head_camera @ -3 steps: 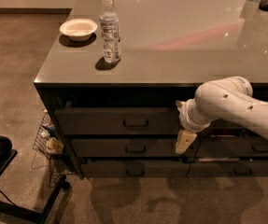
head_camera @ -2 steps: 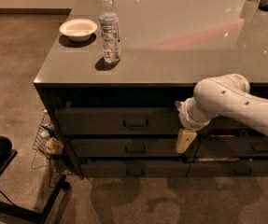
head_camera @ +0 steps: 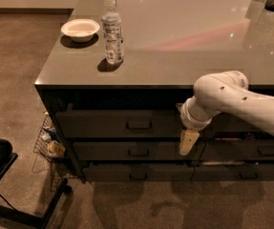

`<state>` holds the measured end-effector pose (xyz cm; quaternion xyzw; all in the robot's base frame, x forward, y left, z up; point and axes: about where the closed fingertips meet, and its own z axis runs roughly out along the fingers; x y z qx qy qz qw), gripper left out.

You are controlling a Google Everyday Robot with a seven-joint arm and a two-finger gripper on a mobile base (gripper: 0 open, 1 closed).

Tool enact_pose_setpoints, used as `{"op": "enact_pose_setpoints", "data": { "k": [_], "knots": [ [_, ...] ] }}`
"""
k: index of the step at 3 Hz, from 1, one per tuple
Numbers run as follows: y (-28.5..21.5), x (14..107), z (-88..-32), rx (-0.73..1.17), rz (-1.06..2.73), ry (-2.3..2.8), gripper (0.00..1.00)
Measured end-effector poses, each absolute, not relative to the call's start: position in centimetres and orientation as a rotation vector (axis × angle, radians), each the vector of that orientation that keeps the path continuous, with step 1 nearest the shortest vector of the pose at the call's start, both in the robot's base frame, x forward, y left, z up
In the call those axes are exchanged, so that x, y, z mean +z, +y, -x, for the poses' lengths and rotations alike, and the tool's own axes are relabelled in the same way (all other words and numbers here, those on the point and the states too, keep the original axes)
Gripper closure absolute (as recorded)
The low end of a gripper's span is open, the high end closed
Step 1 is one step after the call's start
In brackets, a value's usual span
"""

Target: Open top drawer

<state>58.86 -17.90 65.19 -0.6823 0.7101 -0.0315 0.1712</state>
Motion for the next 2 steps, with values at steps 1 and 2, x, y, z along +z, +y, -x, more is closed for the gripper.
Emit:
{"op": "enact_pose_setpoints", "data": {
  "k": [1, 2],
  "knots": [
    [-18.56, 65.56, -58.75, -0.116, 1.982, 2.037, 0.00],
    [-18.63, 65.58, -58.72, -0.118, 1.988, 2.039, 0.00]
  ]
}}
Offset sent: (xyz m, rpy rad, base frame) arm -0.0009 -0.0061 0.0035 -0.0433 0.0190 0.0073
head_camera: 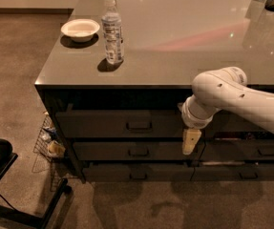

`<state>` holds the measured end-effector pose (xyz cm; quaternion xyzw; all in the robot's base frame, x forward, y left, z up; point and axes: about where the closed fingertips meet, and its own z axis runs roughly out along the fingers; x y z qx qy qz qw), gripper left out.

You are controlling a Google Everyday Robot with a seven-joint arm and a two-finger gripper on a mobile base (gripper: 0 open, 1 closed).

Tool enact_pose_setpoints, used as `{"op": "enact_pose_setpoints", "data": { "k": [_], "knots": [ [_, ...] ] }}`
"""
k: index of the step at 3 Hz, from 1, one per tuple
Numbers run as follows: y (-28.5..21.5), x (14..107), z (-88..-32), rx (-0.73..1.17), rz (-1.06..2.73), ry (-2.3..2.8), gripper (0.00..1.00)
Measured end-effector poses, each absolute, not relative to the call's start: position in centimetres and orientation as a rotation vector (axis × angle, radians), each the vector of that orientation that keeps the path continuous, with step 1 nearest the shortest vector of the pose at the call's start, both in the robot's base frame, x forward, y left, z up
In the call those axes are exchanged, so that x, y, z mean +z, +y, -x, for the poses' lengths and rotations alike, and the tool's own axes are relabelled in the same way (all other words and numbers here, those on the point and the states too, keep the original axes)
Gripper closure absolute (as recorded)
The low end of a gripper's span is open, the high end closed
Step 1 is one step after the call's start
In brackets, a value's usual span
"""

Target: Open top drawer

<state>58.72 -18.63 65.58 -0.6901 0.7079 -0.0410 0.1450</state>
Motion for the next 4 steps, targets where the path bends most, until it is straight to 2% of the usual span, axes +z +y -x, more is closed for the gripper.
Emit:
{"op": "enact_pose_setpoints", "data": {
  "k": [1, 2, 4],
  "knots": [
    [-18.3, 65.6, -58.8, -0.109, 1.978, 2.036, 0.18],
    [-15.3, 65.2, -57.5, -0.051, 1.963, 2.036, 0.49],
    [-14.6, 65.6, -55.8, -0.038, 1.964, 2.057, 0.95]
  ]
}}
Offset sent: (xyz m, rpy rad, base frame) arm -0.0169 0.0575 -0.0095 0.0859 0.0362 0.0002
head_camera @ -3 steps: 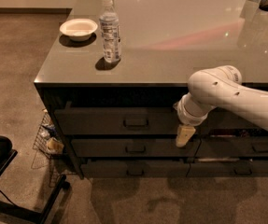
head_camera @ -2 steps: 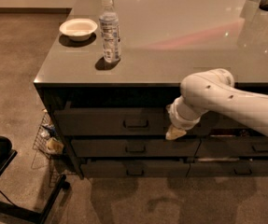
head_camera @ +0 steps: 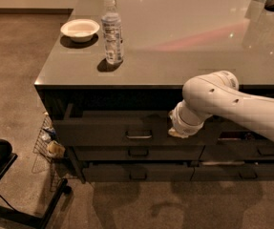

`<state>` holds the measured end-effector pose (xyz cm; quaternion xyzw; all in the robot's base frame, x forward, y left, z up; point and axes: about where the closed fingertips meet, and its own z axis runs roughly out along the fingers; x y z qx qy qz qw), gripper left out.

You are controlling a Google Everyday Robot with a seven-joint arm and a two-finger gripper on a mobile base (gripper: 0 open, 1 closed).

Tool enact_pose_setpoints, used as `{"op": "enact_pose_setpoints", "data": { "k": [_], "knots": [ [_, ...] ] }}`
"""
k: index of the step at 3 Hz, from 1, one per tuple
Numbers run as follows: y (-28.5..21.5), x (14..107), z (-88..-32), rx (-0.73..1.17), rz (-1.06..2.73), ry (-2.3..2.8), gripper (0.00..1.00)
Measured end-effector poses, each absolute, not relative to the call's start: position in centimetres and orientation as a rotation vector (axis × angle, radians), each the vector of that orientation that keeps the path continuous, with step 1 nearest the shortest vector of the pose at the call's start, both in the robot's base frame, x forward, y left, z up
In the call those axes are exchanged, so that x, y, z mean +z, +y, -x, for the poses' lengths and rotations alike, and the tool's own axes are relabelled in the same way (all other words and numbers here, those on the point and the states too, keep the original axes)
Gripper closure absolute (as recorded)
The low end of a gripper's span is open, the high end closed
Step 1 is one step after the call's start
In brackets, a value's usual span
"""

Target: Open top drawer

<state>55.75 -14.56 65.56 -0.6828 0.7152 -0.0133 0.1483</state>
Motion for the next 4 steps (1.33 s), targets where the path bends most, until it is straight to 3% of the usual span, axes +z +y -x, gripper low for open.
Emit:
{"op": "enact_pose_setpoints", "data": {
  "k": [1, 4],
  "knots": [
    [-14.56, 65.81, -55.75, -0.038, 1.964, 2.057, 1.00],
    [-14.56, 66.13, -55.75, -0.038, 1.964, 2.057, 1.00]
  ]
}}
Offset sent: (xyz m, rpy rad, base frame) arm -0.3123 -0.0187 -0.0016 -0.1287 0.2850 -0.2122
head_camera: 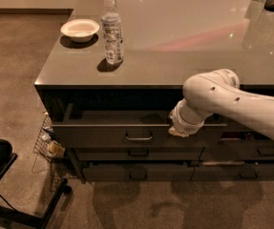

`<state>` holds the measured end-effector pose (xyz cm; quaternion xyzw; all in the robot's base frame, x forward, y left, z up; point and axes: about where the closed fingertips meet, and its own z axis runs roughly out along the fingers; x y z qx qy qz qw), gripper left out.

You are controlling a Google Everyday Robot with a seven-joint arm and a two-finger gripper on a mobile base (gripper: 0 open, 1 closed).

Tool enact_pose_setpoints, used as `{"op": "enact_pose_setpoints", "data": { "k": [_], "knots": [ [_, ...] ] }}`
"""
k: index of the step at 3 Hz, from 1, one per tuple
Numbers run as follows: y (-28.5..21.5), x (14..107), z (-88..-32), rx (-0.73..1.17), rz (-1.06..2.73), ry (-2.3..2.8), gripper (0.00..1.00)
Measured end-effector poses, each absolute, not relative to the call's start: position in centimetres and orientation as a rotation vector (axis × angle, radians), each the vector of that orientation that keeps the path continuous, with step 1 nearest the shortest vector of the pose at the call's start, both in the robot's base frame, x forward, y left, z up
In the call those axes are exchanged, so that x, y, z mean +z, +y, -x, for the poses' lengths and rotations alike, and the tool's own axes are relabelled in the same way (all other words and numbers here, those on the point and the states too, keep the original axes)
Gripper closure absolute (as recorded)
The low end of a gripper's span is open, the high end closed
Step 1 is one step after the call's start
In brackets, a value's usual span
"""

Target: Open top drawer

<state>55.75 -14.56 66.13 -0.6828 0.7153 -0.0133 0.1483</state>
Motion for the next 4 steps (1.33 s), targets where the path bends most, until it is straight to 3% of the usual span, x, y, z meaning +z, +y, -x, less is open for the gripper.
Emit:
{"op": "enact_pose_setpoints", "data": {
  "k": [4],
  "knots": [
    [-14.56, 67.05, -55.74, -0.038, 1.964, 2.057, 1.00]
  ]
}}
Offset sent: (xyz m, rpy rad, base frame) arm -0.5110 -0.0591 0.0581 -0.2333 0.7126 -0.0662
